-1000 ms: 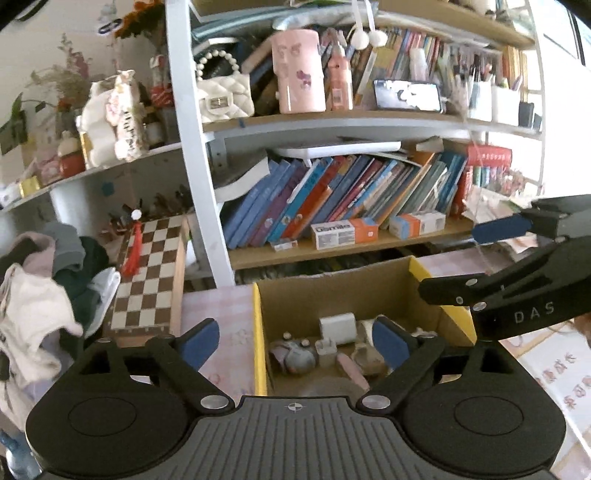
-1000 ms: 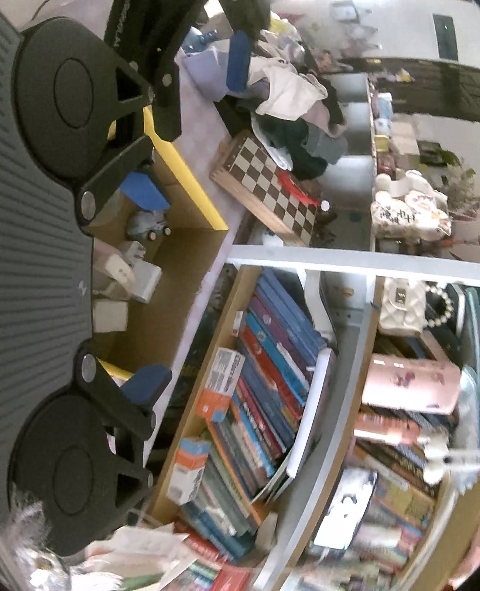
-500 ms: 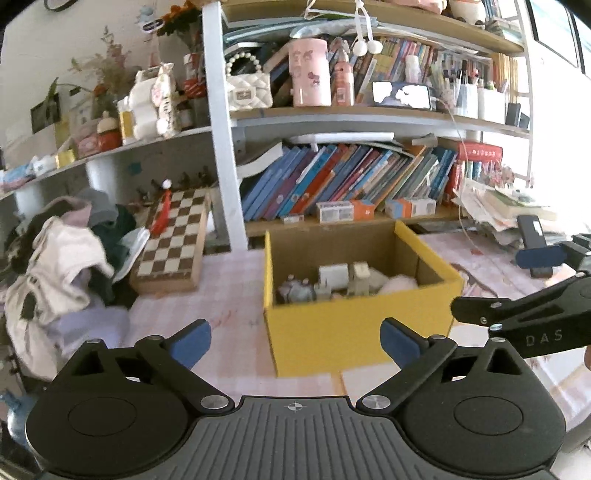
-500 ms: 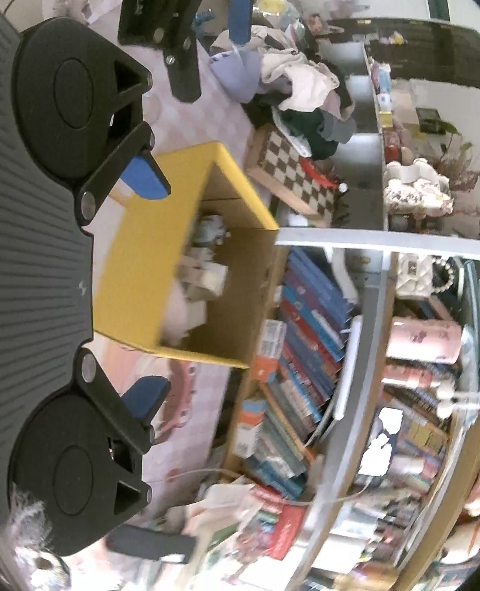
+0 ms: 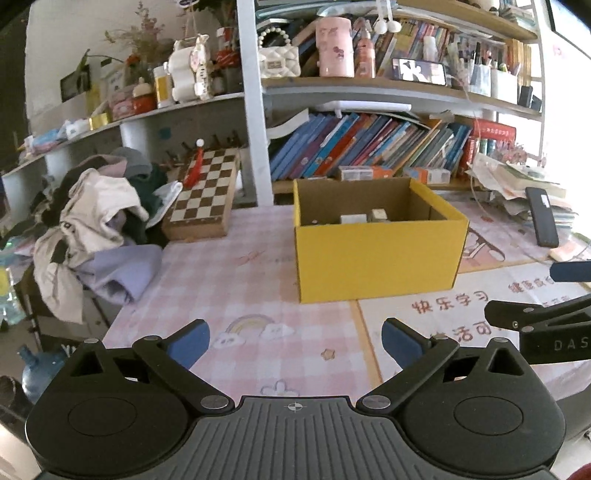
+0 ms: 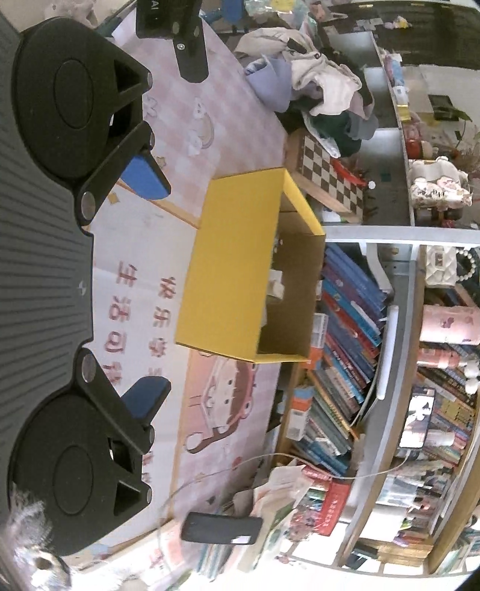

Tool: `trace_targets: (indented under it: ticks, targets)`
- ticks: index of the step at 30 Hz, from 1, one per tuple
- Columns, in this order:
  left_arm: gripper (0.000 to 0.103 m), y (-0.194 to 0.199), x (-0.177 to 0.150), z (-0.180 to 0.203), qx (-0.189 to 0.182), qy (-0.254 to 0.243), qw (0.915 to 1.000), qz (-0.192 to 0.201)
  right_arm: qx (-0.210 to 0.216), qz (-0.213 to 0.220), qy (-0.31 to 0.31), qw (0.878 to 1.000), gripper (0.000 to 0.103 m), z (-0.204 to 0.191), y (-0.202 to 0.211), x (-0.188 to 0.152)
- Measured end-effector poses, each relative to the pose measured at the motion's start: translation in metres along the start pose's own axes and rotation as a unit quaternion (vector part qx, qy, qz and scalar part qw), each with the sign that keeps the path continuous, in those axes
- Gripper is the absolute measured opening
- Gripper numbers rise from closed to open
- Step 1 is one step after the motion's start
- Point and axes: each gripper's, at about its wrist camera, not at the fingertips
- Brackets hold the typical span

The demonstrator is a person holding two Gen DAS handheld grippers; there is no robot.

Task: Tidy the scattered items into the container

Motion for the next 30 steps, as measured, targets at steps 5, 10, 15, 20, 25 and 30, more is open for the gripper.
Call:
trace_targets:
  ticks: [5,10,15,20,25,30]
  targets:
    - [0.101,0.005,-0.011,0.007,0.006,-0.012,0.9998,-0.012,0.008,-0.015,0.003,1.000,0.103,-0.012,0.007,-0.011]
    - [0.101,0.006,-0.017,0.015,0.008,-0.028,0.9993,-0.023,0.011,-0.036,0.016,0.999,0.103,-0.020,0.007,-0.017]
    - [0.101,0.007,-0.021,0.014,0.010,-0.021,0.9992,-0.032,0.014,-0.043,0.015,0.999,0.103,-0.021,0.008,-0.021]
    - [0.101,0.007,-0.024,0.013,0.014,-0.013,0.9991,-0.038,0.013,-0.049,0.014,0.999,0.103,-0.020,0.008,-0.021]
    - [0.101,0.007,-0.024,0.014,0.013,-0.010,0.9990,-0.041,0.015,-0.054,0.014,0.998,0.103,-0.019,0.007,-0.023]
    - [0.103,0.007,-0.025,0.016,0.008,-0.014,0.9990,-0.041,0.015,-0.059,0.011,0.998,0.103,-0.016,0.007,-0.025]
Point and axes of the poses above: each gripper's, at about its wrist camera, not at the fingertips, and y roughly against the way its jaws point, z to its right, x to its top, and after that the axes turned 8 degrees about z, right-handed
